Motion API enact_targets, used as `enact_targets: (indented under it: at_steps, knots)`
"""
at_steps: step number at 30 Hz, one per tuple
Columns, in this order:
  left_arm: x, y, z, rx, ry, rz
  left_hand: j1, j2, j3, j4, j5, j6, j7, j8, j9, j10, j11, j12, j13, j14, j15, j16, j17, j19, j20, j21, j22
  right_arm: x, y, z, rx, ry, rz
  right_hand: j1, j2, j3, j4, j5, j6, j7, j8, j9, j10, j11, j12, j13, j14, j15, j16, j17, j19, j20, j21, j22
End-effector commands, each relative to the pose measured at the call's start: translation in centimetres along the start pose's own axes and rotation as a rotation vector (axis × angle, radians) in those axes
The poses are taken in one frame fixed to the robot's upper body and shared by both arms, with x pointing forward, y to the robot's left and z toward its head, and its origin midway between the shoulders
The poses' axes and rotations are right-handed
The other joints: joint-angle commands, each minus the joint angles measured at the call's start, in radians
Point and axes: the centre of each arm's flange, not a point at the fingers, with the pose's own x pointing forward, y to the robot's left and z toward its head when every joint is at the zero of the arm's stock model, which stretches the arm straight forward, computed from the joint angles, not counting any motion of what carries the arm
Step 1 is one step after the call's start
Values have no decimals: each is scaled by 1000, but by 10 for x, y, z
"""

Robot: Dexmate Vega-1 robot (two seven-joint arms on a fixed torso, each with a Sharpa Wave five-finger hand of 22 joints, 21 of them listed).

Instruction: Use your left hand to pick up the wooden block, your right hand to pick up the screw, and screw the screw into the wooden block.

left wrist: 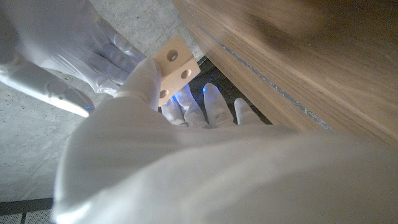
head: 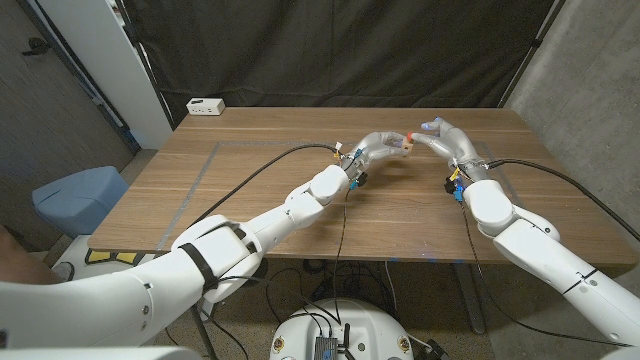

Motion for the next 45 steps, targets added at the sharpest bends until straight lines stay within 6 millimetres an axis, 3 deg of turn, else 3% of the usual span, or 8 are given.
enact_targets:
  at_steps: [1, 11, 26, 29, 45]
  knots:
    - [0, 1, 1, 5, -3, -5, -28, 23, 3, 5, 5, 45, 5, 23, 2, 25, -18, 36, 14, 4, -48, 10, 4, -4, 8, 0, 3, 1, -11, 16, -92, 21, 47, -6, 0, 2, 2, -3, -8, 5, -11, -3, -13, 4, 3, 4, -9, 2, 1, -2, 3, 16, 0, 3]
    - [-1, 0, 3, 6, -8, -8, -26, 24, -1, 3, 4, 49, 5, 26, 3, 28, -18, 41, 17, 5, -49, 11, 5, -5, 9, 0, 3, 2, -26, 37, -210, 48, 117, 0, 3, 9, -6, -11, -21, 12, -28, -10, -26, 11, 3, 4, -17, 9, 0, -6, -2, 53, 1, 3]
    - [-2, -1, 4, 12, -11, -11, -22, 24, -7, -1, 2, 63, 4, 32, 4, 36, -19, 49, 22, 8, -49, 15, 6, -5, 7, 1, 3, 11, -47, 74, -395, 73, 182, 13, 8, 20, -15, -19, -17, 17, -40, -16, -38, 17, 4, 4, -22, 26, 1, -10, -16, 85, -1, 3]
    - [-1, -2, 4, 13, -12, -12, -21, 14, -12, -4, 0, 79, -2, 38, 3, 49, -26, 56, 24, 15, -58, 16, 4, -3, -4, 2, 3, 14, -50, 81, -435, 77, 205, 18, 9, 23, -17, -20, -18, 20, -44, -17, -39, 18, 5, 3, -22, 30, 1, -11, -20, 94, -1, 3]
    - [1, -2, 4, 14, -9, -14, -16, 11, -23, -4, -4, 96, -6, 45, 0, 61, -30, 65, 29, 23, -65, 21, 4, -3, -9, 2, 3, 25, -53, 97, -560, 120, 290, 38, 16, 38, -24, -27, -23, 27, -59, -20, -53, 25, 4, 3, -26, 42, 2, -14, -32, 122, -1, 3]
